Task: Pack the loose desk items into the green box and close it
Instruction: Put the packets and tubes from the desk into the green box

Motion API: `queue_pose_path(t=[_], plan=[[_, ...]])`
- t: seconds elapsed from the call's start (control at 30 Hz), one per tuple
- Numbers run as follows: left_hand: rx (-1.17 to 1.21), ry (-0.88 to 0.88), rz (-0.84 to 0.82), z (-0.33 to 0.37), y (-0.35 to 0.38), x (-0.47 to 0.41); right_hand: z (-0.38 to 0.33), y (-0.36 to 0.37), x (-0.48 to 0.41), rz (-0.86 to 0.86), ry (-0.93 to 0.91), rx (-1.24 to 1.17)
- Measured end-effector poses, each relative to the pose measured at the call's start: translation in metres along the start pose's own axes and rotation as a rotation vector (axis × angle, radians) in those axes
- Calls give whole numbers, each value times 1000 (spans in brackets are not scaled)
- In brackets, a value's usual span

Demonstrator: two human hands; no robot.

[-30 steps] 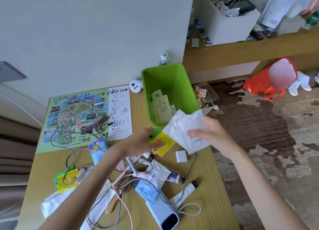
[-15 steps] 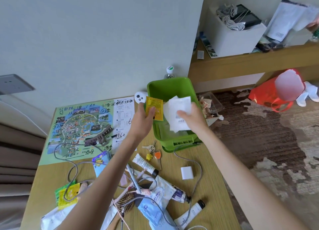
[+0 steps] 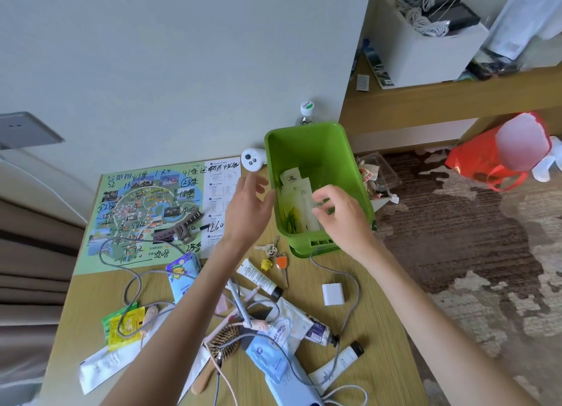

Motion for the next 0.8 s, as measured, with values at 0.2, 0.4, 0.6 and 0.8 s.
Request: queue_pose_path(t=[0.2,0.4,0.6,0.8], plan=[[-242,69,-134,-62,7,41,-52,20,44,57,-283,42],[-598,272,-467,-107,67,95,-19,79,100,-306,-143,71],[-877,460,-518,-117,83,98,26,123,143,-581,64,183],[-957,518,-488,-121,83,98,35,136,146,-522,72,206]])
Point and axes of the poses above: each hand's wrist, its own x-axis away from the middle knuckle, its own y-axis out of the palm, z = x × y, the point moved 6 cm from there along -x, towards the middle knuckle, and after that the axes turned 5 degrees about -y, right-handed, at the moved point
